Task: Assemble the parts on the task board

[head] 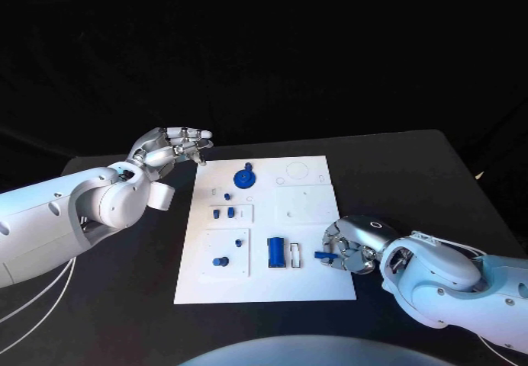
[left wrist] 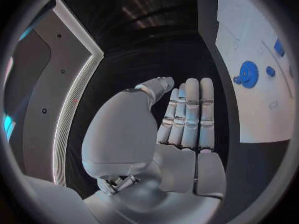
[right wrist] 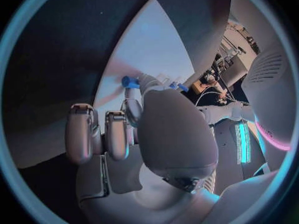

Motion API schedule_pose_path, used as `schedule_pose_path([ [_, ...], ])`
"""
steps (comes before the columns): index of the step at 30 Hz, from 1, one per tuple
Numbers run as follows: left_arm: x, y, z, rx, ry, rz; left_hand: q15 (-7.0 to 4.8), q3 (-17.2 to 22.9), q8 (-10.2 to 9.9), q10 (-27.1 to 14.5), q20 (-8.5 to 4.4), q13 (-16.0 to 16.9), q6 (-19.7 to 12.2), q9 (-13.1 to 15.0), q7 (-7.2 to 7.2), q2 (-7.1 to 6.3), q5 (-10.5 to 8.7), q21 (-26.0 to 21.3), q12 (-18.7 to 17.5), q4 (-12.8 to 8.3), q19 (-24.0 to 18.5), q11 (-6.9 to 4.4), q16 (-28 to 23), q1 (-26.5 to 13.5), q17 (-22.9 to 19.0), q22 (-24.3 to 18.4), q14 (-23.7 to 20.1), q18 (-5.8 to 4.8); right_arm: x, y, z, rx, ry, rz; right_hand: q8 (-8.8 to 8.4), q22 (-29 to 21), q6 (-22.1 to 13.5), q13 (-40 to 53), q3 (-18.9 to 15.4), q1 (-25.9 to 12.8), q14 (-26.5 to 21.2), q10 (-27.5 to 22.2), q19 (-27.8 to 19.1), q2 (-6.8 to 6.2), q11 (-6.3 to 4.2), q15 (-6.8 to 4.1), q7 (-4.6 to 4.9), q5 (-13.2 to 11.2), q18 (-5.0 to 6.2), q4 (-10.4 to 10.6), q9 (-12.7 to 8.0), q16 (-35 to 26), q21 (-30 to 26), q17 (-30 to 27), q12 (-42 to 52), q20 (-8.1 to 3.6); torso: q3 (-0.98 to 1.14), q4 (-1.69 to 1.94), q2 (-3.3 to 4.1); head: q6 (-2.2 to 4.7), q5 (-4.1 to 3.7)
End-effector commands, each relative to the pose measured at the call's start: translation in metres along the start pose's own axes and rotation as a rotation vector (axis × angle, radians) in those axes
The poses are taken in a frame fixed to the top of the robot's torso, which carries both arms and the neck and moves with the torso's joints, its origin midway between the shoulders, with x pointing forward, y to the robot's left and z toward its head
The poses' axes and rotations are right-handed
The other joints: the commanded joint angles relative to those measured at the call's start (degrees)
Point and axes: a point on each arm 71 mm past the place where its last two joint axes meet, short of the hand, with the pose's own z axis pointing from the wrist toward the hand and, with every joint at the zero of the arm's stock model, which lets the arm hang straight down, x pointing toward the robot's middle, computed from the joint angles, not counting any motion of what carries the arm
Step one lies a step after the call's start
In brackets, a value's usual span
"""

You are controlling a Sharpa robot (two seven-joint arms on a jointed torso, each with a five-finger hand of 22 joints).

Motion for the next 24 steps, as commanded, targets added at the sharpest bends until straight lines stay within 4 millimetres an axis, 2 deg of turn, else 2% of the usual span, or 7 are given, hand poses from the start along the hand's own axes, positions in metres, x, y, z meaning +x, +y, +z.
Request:
schedule_pose_path([
  [1,0.002,-0.001,0.0,0.008,0.016,-0.004,-0.09,0.0,-0.2,-0.4,0.18,0.1,-0.3,-0.1,0.16,0.64,0.21,-0.2,0.4,-0.3,-0.4,-0.13,-0.2,-0.1,-0.1,0.0,-0.4,0.76,0.01,-0.007,-0.002,0.061,0.047,0.009,0.55,12.1,-0.5,0.1,10.2,-1.9,3.8,0.5,2.8,-0.52,-0.08,-0.47,-0.32,1.0,-0.84,-9.0,-4.1,0.2,0.2,3.6,-0.1,-0.43,0.02,0.05,-0.01,0.02,0.04],
  [6,0.002,-0.001,0.001,0.008,0.016,-0.004,-0.09,0.0,-0.2,-0.4,0.18,0.1,-0.3,-0.1,0.16,0.64,0.21,-0.2,0.4,-0.3,-0.4,-0.13,-0.2,-0.1,-0.1,0.0,-0.4,0.76,0.004,-0.003,-0.002,0.051,0.015,0.099,1.92,12.2,-1.6,0.1,13.5,-4.2,3.9,0.8,2.8,-0.8,-0.06,-0.52,-0.34,3.2,-0.86,-10.5,-2.5,0.3,0.3,3.7,-0.2,-0.48,-0.01,0.06,0.02,0.04,0.06],
  [9,0.003,-0.001,0.001,0.008,0.016,-0.004,-0.11,0.1,-0.2,-0.4,0.17,0.1,-0.3,-0.1,0.16,0.68,0.22,-0.2,0.4,-0.3,-0.4,-0.13,-0.2,0.0,-0.1,0.0,-0.4,0.77,-0.001,0.0,-0.001,0.046,0.006,0.174,2.23,12.1,-2.0,0.0,14.4,-4.8,3.8,0.8,2.7,-0.58,-0.02,-0.49,-0.24,3.5,-0.8,-10.9,-2.0,0.2,0.0,3.6,-0.4,-0.48,0.01,0.08,0.03,0.03,0.05],
  [16,0.004,-0.001,0.002,0.008,0.02,-0.005,-0.11,0.1,-0.2,-0.4,0.17,0.1,-0.3,-0.1,0.16,0.68,0.22,-0.2,0.4,-0.3,-0.4,-0.13,-0.2,0.0,-0.1,0.0,-0.4,0.77,-0.002,0.012,0.005,0.022,0.028,0.303,2.79,12.0,-2.6,0.0,15.6,-6.4,3.8,0.8,2.6,-0.4,0.09,-0.39,-0.11,3.3,-0.75,-11.5,-1.3,0.1,-0.3,3.5,-0.4,-0.41,0.01,0.12,0.06,0.07,0.04],
  [24,0.004,-0.001,0.001,0.009,0.023,-0.007,-0.11,0.1,-0.2,-0.4,0.17,0.1,-0.3,-0.1,0.16,0.68,0.22,-0.2,0.4,-0.3,-0.4,-0.13,-0.2,0.0,-0.1,0.0,-0.4,0.77,0.005,0.021,0.013,0.007,0.078,0.339,3.15,11.9,-2.9,0.1,16.0,-8.5,3.8,0.8,2.5,-0.59,0.12,-0.36,-0.12,2.3,-0.69,-11.7,-0.9,0.1,-0.6,3.5,-0.4,-0.35,0.03,0.03,0.09,-0.06,0.1],
])
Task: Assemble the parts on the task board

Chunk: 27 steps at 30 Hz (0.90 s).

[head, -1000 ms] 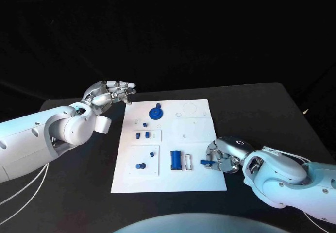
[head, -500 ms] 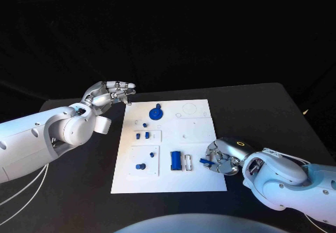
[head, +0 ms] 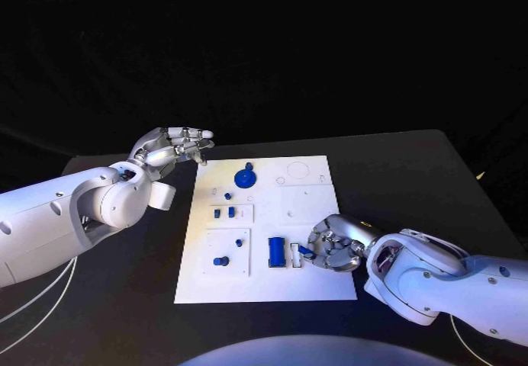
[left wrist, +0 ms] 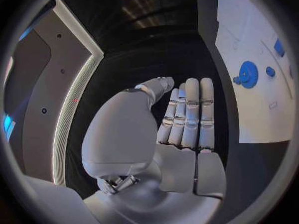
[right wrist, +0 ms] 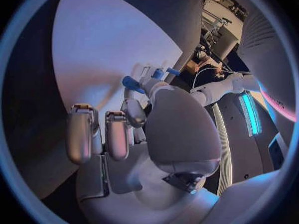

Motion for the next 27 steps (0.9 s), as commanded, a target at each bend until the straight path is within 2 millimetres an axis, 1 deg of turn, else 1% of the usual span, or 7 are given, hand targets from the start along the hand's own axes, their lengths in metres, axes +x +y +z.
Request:
schedule_pose_path([
  [1,0.003,-0.001,0.001,0.008,0.021,-0.006,-0.11,0.1,-0.2,-0.4,0.17,0.1,-0.3,-0.1,0.17,0.68,0.22,-0.2,0.1,-0.3,-0.4,-0.13,-0.2,0.0,-0.1,0.0,-0.4,0.77,0.005,0.001,0.002,0.0,0.037,0.054,0.22,11.9,-0.3,0.2,7.0,-1.3,3.6,0.5,2.3,0.08,0.12,-0.15,-0.1,-0.8,-0.7,-6.3,0.2,0.1,-0.2,3.4,-0.1,-0.15,0.04,-0.06,0.04,-0.08,0.06],
  [4,0.003,-0.001,0.0,0.008,0.022,-0.006,-0.11,0.1,-0.2,-0.4,0.17,0.1,-0.3,-0.1,0.17,0.68,0.22,-0.2,0.1,-0.3,-0.4,-0.13,-0.2,0.0,-0.1,0.0,-0.4,0.77,0.008,0.001,0.004,0.003,0.048,0.055,0.32,11.9,-0.2,0.7,7.0,-3.8,3.7,0.9,2.4,0.31,0.11,-0.14,-0.11,-2.1,-0.72,-5.5,0.3,0.1,-0.1,3.5,0.7,-0.13,0.04,-0.06,0.02,-0.21,0.04],
  [6,0.003,-0.001,0.0,0.008,0.023,-0.007,-0.11,0.1,-0.2,-0.4,0.17,0.1,-0.3,-0.1,0.17,0.68,0.22,-0.2,0.1,-0.3,-0.4,-0.13,-0.2,0.0,-0.1,0.0,-0.4,0.77,0.009,0.002,0.006,0.009,0.053,0.053,0.38,11.9,0.2,1.2,6.7,-6.1,3.7,1.2,2.4,0.36,0.06,-0.17,-0.18,-4.7,-0.74,-4.4,0.2,0.2,0.0,3.6,1.2,-0.14,0.02,-0.01,0.01,-0.19,0.03],
  [8,0.003,-0.001,0.0,0.008,0.023,-0.007,-0.11,0.1,-0.2,-0.4,0.17,0.1,-0.3,-0.1,0.17,0.68,0.22,-0.2,0.1,-0.3,-0.4,-0.13,-0.2,0.0,-0.1,0.0,-0.4,0.77,0.01,0.002,0.006,0.012,0.052,0.052,0.39,12.0,0.4,1.5,6.4,-7.6,3.7,1.4,2.5,0.52,0.08,-0.18,-0.15,-5.4,-0.78,-3.6,0.1,0.2,0.2,3.7,1.7,-0.15,0.02,0.0,-0.01,-0.23,0.0],
  [11,0.003,-0.001,0.0,0.008,0.024,-0.007,-0.11,0.1,-0.2,-0.4,0.17,0.1,-0.3,-0.1,0.17,0.68,0.22,-0.2,0.1,-0.3,-0.4,-0.13,-0.2,0.0,-0.1,0.0,-0.4,0.77,0.01,0.002,0.008,0.018,0.047,0.051,0.49,12.1,0.7,2.1,5.1,-9.9,3.7,1.8,2.6,0.71,0.06,-0.19,-0.17,-2.7,-0.84,-2.2,0.1,0.2,0.5,3.9,2.3,-0.18,0.04,-0.01,-0.02,-0.25,0.03],
  [24,0.004,-0.001,0.0,0.006,0.025,-0.007,-0.11,0.1,-0.2,-0.4,0.17,0.1,-0.3,-0.1,0.17,0.68,0.22,-0.2,0.1,-0.3,-0.4,-0.13,-0.2,0.0,-0.1,0.0,-0.4,0.77,0.013,0.006,0.013,0.022,0.041,0.034,0.84,12.2,1.8,3.8,2.0,-13.8,3.8,3.0,2.8,1.48,-0.13,-0.36,-0.4,-3.5,-0.94,0.4,0.1,0.4,1.1,4.3,4.5,-0.32,0.06,-0.09,0.06,-0.48,0.12],
  [27,0.004,-0.001,0.0,0.006,0.025,-0.007,-0.11,0.1,-0.2,-0.4,0.17,0.1,-0.3,-0.1,0.17,0.68,0.22,-0.2,0.1,-0.4,-0.4,-0.13,-0.2,0.0,-0.1,0.0,-0.4,0.77,0.013,0.006,0.013,0.023,0.043,0.031,0.85,12.2,1.9,4.1,0.2,-15.3,3.9,3.2,2.8,1.63,-0.21,-0.43,-0.49,-0.5,-0.95,0.5,0.0,0.5,1.2,4.4,4.9,-0.4,0.04,-0.08,0.01,-0.51,0.15],
])
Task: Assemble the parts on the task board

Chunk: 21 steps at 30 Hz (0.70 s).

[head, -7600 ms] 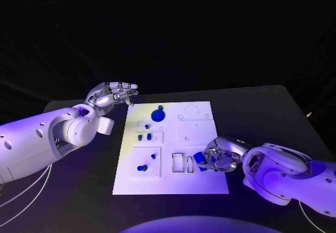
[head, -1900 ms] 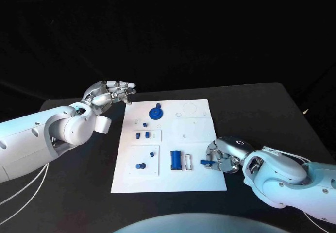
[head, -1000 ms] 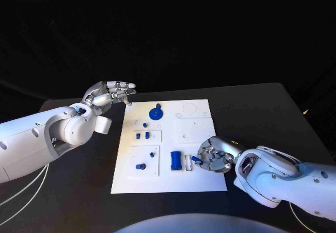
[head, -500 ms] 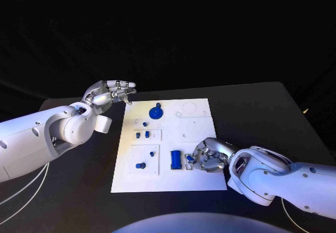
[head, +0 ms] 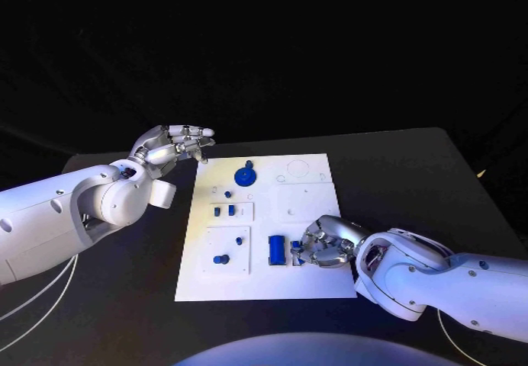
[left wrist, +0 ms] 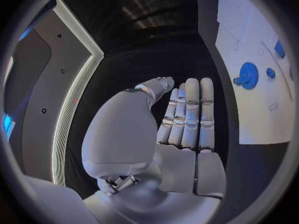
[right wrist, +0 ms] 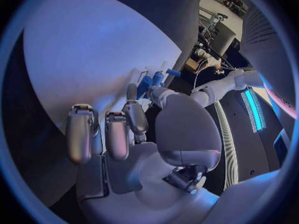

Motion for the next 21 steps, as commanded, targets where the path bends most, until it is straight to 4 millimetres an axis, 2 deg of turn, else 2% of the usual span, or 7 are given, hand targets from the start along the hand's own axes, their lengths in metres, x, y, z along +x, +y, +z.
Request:
schedule_pose_path([
  [1,0.0028,-0.0008,0.0003,0.006,0.02,-0.005,-0.09,0.1,-0.2,-0.4,0.18,0.1,-0.3,-0.1,0.19,0.73,0.23,-0.1,0.2,-0.4,-0.4,-0.11,-0.2,-0.1,-0.1,0.1,-0.4,0.77,0.0014,0.0,0.0005,0.007,0.007,-0.014,-0.4,12.3,0.2,0.9,-0.8,-0.7,3.9,0.3,2.8,-0.05,-0.01,-0.43,0.16,1.1,-0.95,0.0,-0.1,0.2,0.3,4.4,0.5,-0.41,-0.05,-0.04,-0.04,-0.09,0.05],
  [5,0.0027,-0.0008,0.0002,0.005,0.02,-0.005,-0.09,0.1,-0.2,-0.4,0.18,0.1,-0.3,-0.1,0.19,0.73,0.23,-0.1,0.2,-0.4,-0.4,-0.11,-0.2,-0.1,-0.1,0.1,-0.4,0.77,0.0016,-0.0009,0.0013,0.012,0.011,-0.021,-0.4,12.3,0.3,0.9,-1.4,-1.1,3.9,0.4,2.8,0.03,0.0,-0.43,0.17,1.1,-0.94,0.0,-0.2,0.2,0.2,4.4,0.5,-0.42,-0.09,-0.01,-0.08,-0.19,0.09],
  [10,0.0025,-0.0008,0.0001,0.005,0.019,-0.005,-0.09,0.1,-0.2,-0.4,0.18,0.1,-0.3,-0.1,0.19,0.73,0.23,-0.1,0.2,-0.4,-0.4,-0.11,-0.2,-0.1,-0.1,0.1,-0.4,0.77,0.0017,-0.0012,0.0024,0.016,0.008,-0.029,-0.48,12.2,0.3,1.0,-3.6,-3.1,3.8,0.4,2.8,0.18,0.01,-0.42,0.16,-0.1,-0.92,0.1,-0.3,0.2,0.1,4.3,0.5,-0.41,-0.06,-0.09,-0.08,-0.16,0.1],
  [15,0.0023,-0.0008,0.0,0.004,0.019,-0.005,-0.09,0.1,-0.2,-0.4,0.18,0.1,-0.3,-0.1,0.19,0.73,0.23,-0.1,0.2,-0.4,-0.4,-0.11,-0.2,-0.1,-0.1,0.1,-0.4,0.77,0.002,-0.0001,0.0027,0.01,0.008,-0.03,-0.42,12.2,0.4,1.1,-6.7,-5.5,3.8,0.4,2.8,0.39,-0.11,-0.51,0.0,-4.1,-0.92,0.2,-0.4,0.2,0.1,4.3,0.4,-0.46,-0.04,-0.08,-0.09,-0.17,0.1],
  [21,0.0021,-0.0008,-0.0002,0.004,0.018,-0.005,-0.08,0.1,-0.2,-0.5,0.18,0.1,-0.3,-0.1,0.2,0.75,0.24,-0.1,0.2,-0.4,-0.4,-0.1,-0.2,-0.2,-0.1,0.1,-0.4,0.76,0.0021,0.0002,0.0024,0.007,0.01,-0.033,-0.41,12.2,0.4,1.2,-7.0,-5.5,3.8,0.4,2.8,0.35,-0.12,-0.52,-0.01,-4.4,-0.91,0.1,-0.4,0.2,0.1,4.4,0.5,-0.47,-0.05,-0.09,-0.08,-0.22,0.05],
])
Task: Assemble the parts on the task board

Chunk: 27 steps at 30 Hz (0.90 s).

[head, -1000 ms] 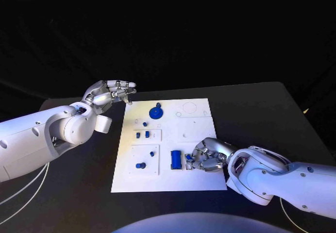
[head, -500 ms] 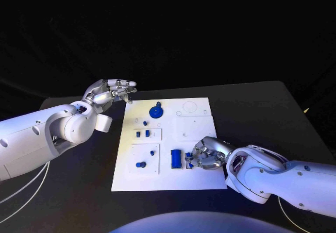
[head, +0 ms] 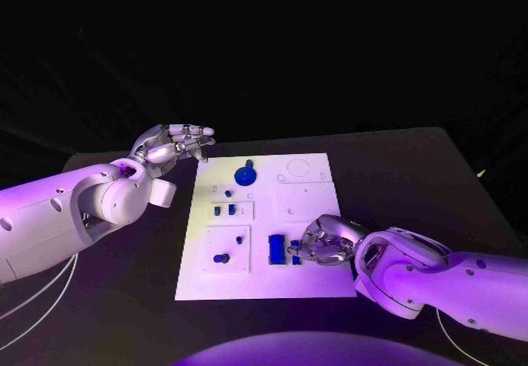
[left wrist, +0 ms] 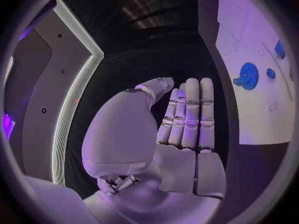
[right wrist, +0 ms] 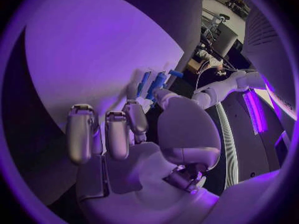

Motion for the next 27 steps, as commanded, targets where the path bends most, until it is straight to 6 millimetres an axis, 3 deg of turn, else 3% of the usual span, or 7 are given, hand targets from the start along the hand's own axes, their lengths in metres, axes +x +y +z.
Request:
schedule_pose_path([
  [1,0.002,-0.001,0.0,0.006,0.018,-0.005,-0.08,0.1,-0.2,-0.5,-0.02,0.1,-0.3,-0.1,0.19,0.53,0.24,-0.1,0.2,-0.4,-0.2,-0.1,-0.2,0.1,-0.1,0.1,-0.4,0.76,0.001,0.001,0.0,-0.007,0.009,-0.019,-0.02,12.2,0.3,1.2,-0.4,-0.4,4.1,0.4,2.8,0.01,-0.12,-0.31,0.08,-0.2,-0.91,0.0,-0.1,0.2,0.1,4.4,0.2,-0.48,0.01,-0.02,-0.02,-0.07,-0.06],
  [4,0.002,-0.001,0.0,0.006,0.018,-0.005,-0.08,0.1,-0.2,-0.5,-0.02,0.1,-0.3,-0.1,0.2,0.58,0.25,-0.1,0.2,-0.3,-0.2,-0.1,-0.2,0.0,-0.1,0.1,-0.4,0.76,0.001,0.0,-0.001,-0.008,0.006,-0.021,-0.02,12.3,0.3,1.2,-0.4,-0.3,4.1,0.4,2.8,0.01,-0.13,-0.31,0.07,-0.3,-0.94,-0.1,-0.1,0.2,0.2,4.4,0.2,-0.48,0.03,-0.04,-0.02,-0.13,-0.02],
  [9,0.002,-0.001,0.0,0.006,0.017,-0.004,-0.08,0.1,-0.2,-0.5,-0.02,0.1,-0.3,-0.1,0.2,0.58,0.25,-0.1,0.2,-0.3,-0.2,-0.1,-0.2,0.0,-0.1,0.1,-0.4,0.76,-0.002,-0.002,-0.003,-0.018,-0.003,-0.03,0.01,12.2,0.2,1.3,-0.9,3.4,4.1,0.4,2.8,-0.31,-0.19,-0.38,0.02,0.1,-0.93,-0.6,-0.1,0.2,0.2,4.5,0.2,-0.55,0.02,-0.03,-0.06,-0.09,-0.06],
  [11,0.002,-0.001,0.0,0.006,0.016,-0.004,-0.08,0.1,-0.2,-0.5,-0.02,0.1,-0.3,-0.1,0.2,0.58,0.25,-0.1,0.2,-0.3,-0.2,-0.1,-0.2,0.0,-0.1,0.1,-0.4,0.76,-0.002,-0.002,-0.004,-0.033,0.004,-0.043,-0.06,12.2,0.0,1.3,-1.1,8.5,4.1,0.3,2.7,-1.03,-0.16,-0.36,0.07,-3.5,-0.89,-2.0,-0.3,0.2,0.0,4.6,0.0,-0.53,0.04,-0.08,-0.09,-0.12,-0.04],
  [14,0.002,-0.001,0.0,0.006,0.016,-0.004,-0.08,0.1,-0.2,-0.5,-0.02,0.1,-0.3,-0.1,0.2,0.58,0.25,-0.1,0.2,-0.3,-0.2,-0.1,-0.2,0.0,-0.1,0.1,-0.4,0.76,-0.001,-0.002,-0.004,-0.044,0.015,-0.056,-0.15,12.1,0.0,1.3,-0.9,11.7,4.1,0.3,2.6,-1.47,-0.18,-0.35,0.04,-6.8,-0.85,-3.0,-0.5,0.3,-0.3,4.8,-0.1,-0.5,0.05,-0.11,-0.09,-0.11,-0.01],
  [23,0.001,0.0,0.002,0.008,0.014,-0.003,-0.08,0.1,-0.2,-0.5,-0.02,0.1,-0.3,-0.1,0.2,0.58,0.25,-0.1,0.2,-0.3,-0.2,-0.1,-0.2,0.0,-0.1,0.1,-0.4,0.76,-0.012,-0.007,-0.006,-0.045,-0.061,-0.005,-0.61,11.7,-0.5,0.1,-1.4,11.9,4.0,-0.6,2.1,-1.59,0.12,-0.13,0.43,-6.7,-0.55,-2.1,-0.9,0.1,-1.9,4.4,-2.0,-0.38,-0.08,-0.1,-0.23,0.19,-0.27],
  [27,0.001,0.0,0.003,0.009,0.013,-0.003,-0.08,0.1,-0.2,-0.5,-0.02,0.1,-0.3,-0.1,0.2,0.58,0.25,-0.1,0.2,-0.3,-0.2,-0.1,-0.2,0.0,-0.1,0.1,-0.4,0.76,-0.025,-0.008,-0.006,-0.047,-0.105,0.089,-0.92,11.2,-1.1,-0.8,-1.8,11.7,3.7,-1.5,1.6,-1.64,0.41,0.1,0.75,-6.0,-0.22,-1.4,-1.0,-0.5,-3.7,3.1,-3.4,-0.2,-0.07,-0.04,-0.21,0.77,-0.31],
])
